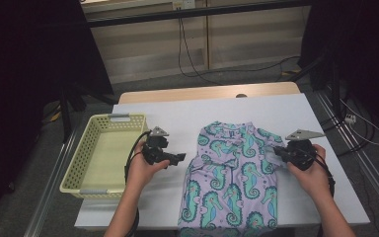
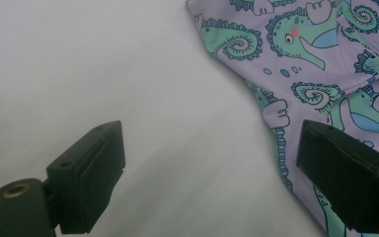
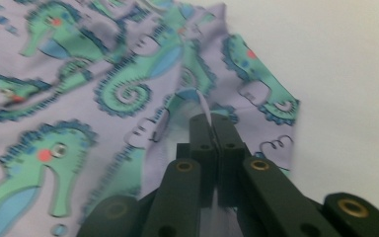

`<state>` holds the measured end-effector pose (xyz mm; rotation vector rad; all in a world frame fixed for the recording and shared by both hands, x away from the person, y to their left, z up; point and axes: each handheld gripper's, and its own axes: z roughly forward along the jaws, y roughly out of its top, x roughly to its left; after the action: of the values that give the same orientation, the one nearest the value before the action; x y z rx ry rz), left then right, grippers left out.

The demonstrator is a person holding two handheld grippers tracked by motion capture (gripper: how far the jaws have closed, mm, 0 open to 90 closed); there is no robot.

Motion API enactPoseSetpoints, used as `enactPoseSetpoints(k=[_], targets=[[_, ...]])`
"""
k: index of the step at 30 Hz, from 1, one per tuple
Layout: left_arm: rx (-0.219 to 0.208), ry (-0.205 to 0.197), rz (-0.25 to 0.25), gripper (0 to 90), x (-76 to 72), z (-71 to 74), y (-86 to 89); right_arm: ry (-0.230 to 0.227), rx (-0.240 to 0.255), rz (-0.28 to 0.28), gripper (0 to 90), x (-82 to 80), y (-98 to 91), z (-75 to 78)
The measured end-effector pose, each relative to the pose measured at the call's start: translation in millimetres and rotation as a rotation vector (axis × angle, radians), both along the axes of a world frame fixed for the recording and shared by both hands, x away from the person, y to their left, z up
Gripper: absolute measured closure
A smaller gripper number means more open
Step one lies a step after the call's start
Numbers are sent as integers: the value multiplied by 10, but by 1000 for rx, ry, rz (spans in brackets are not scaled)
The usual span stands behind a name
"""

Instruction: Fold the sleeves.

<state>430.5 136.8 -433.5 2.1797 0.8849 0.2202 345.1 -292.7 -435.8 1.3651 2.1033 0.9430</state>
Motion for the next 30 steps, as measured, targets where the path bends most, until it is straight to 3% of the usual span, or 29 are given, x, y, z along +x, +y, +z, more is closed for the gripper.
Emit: enactPoseSetpoints(k=[3, 6, 7, 8, 9, 12, 13, 16, 17, 22, 24, 25, 30], targets=[[-9, -2, 13, 116, -8, 6, 1, 14, 38, 41, 898, 3, 101, -17], [-6, -6, 13, 116, -11, 12, 11, 42, 38, 72, 895, 18, 158, -62], [-1, -10, 12, 116, -12, 18, 20, 70, -12, 85, 823, 15, 206, -101], [-1, -10, 12, 116, -12, 18, 20, 70, -12, 85, 823, 15, 206, -101], [-4, -8, 16, 116, -14, 16, 24, 71, -20, 98, 741, -5, 224, -122], [-7, -9, 20, 116, -17, 12, 28, 64, -20, 99, 667, -26, 226, -126], [-7, -5, 19, 116, -19, 14, 33, 54, -17, 96, 602, -53, 222, -119], [-3, -4, 13, 116, -19, 28, 42, 54, -7, 111, 579, -75, 228, -119], [-6, -13, 13, 116, -22, 39, 40, 52, -49, 125, 557, -101, 267, -133], [-18, -5, 16, 116, -22, 46, 49, 70, -100, 122, 570, -61, 295, -199], [-19, -8, 22, 116, -22, 45, 53, 72, -89, 116, 578, -51, 284, -210], [-12, -8, 16, 116, -21, 51, 69, 71, -72, 106, 636, -40, 255, -216], [-8, -18, 20, 116, -27, 59, 70, 79, -51, 99, 735, 3, 216, -221]])
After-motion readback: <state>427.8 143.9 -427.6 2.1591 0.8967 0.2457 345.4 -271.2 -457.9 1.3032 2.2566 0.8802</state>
